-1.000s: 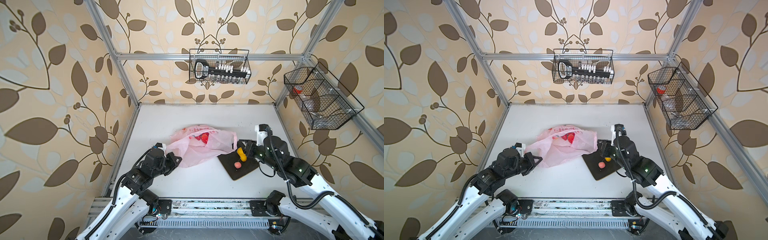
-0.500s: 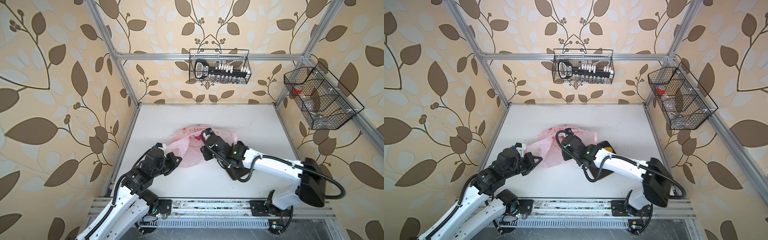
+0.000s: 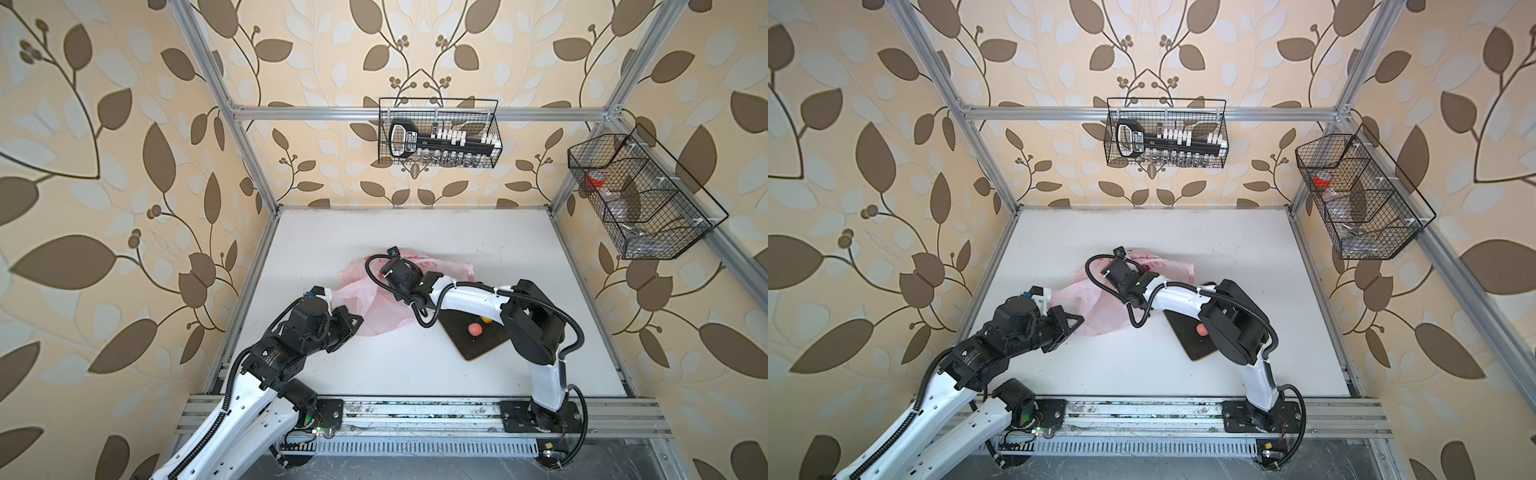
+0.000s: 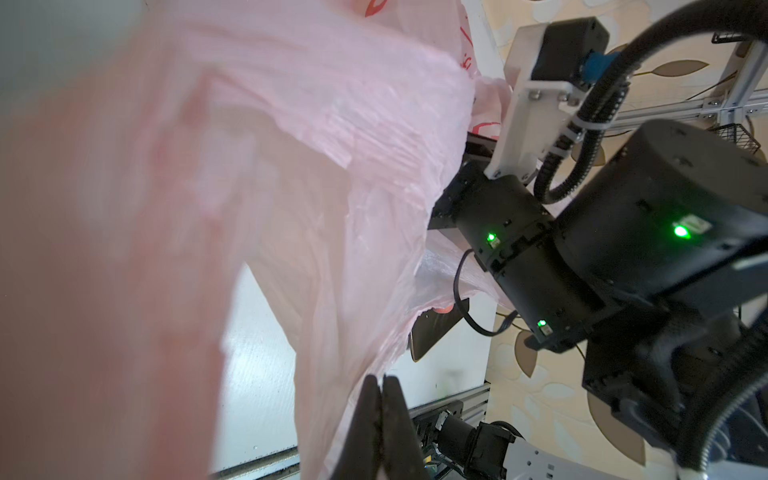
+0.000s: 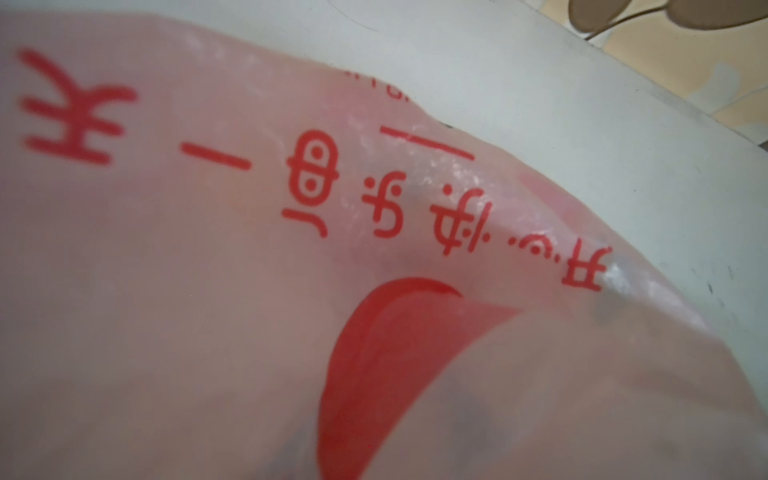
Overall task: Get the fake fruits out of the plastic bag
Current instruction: 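Move the right gripper back into the bag opening, then grasp the orange-red fake fruit inside the bag with the right gripper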
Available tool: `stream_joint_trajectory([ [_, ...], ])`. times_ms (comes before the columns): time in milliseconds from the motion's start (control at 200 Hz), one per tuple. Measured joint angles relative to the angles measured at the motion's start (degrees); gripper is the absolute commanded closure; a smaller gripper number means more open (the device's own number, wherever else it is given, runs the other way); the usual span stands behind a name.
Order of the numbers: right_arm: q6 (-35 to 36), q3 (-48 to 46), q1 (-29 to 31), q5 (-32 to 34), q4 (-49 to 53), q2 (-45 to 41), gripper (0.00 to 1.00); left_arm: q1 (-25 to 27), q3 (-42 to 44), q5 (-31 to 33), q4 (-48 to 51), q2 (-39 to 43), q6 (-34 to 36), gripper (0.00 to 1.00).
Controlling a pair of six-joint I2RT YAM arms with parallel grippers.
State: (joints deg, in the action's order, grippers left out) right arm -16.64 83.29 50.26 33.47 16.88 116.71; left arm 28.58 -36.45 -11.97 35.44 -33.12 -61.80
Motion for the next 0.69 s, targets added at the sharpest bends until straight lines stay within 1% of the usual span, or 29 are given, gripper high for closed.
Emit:
stream_joint_trajectory([
  [190,2.6,3.0,-1.8,0.6,0.0,3.3,0.47,0.0,-1.1,0.0,0.6,0.0,0.1,1.0],
  [310,3.5,4.2,-2.7,-0.2,0.0,4.8,0.44,0.0,-1.2,0.0,0.8,0.0,0.1,1.0],
  [580,4.5,7.2,-3.1,-4.4,1.8,9.2,0.43,0.0,-1.3,0.0,0.8,-0.2,0.2,1.0],
  [695,5.4,8.5,-3.1,-7.5,2.9,10.6,0.42,0.0,-1.3,0.0,0.8,-0.7,0.2,1.0],
])
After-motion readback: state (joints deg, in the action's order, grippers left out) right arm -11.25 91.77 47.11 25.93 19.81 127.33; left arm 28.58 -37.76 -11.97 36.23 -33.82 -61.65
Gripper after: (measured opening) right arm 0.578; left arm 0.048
